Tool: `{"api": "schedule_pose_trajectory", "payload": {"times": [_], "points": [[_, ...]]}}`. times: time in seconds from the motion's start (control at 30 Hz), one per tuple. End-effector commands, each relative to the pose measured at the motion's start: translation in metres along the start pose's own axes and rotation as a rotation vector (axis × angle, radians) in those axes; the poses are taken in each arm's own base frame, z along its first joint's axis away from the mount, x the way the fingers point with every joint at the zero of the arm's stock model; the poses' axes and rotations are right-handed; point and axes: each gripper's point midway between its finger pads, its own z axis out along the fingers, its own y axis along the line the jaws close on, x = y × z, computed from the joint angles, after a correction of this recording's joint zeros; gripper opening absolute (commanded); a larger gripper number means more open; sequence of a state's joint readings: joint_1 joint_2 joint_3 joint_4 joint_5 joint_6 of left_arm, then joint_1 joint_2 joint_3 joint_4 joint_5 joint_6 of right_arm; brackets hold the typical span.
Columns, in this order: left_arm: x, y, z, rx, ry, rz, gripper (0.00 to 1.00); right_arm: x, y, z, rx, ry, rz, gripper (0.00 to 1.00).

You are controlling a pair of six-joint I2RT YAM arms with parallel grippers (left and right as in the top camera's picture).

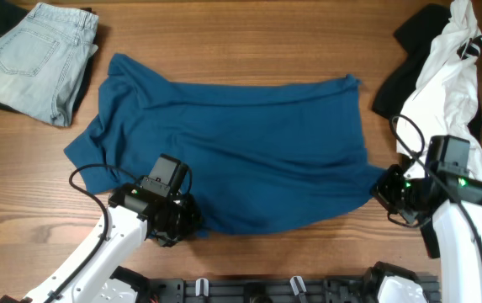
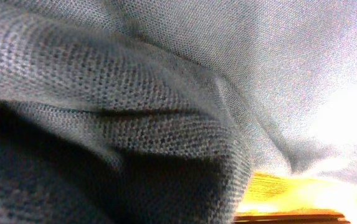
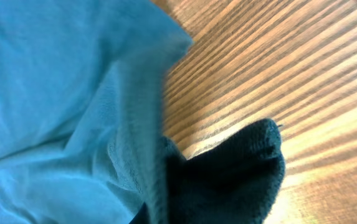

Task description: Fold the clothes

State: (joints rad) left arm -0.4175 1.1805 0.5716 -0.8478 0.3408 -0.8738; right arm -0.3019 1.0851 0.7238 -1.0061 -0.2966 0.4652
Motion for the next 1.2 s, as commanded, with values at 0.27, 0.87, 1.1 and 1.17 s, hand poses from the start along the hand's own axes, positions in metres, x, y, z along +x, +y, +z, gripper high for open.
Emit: {"api": "schedule_pose_trajectory", "payload": {"times": [0.27, 0.87, 1.1, 1.17], "points": [[0.007, -0.016, -0.004, 0.012, -0.046, 0.151, 0.04, 0.0, 0.009, -0.019, -0.048, -0.075, -0.052, 0.04], [0.046, -0.056, -0.03, 0.197, -0.03, 0.344, 0.04, -0.014, 0.007, -0.02, -0.025, -0.137, -0.061, 0.04], [0.064, -0.054, -0.034, 0.213, 0.007, 0.396, 0.23, -0.014, 0.007, -0.02, -0.027, -0.14, -0.061, 0.04], [0.064, -0.054, -0.034, 0.212, 0.007, 0.396, 0.26, -0.014, 0.007, -0.02, -0.026, -0.14, -0.062, 0.04]]}}
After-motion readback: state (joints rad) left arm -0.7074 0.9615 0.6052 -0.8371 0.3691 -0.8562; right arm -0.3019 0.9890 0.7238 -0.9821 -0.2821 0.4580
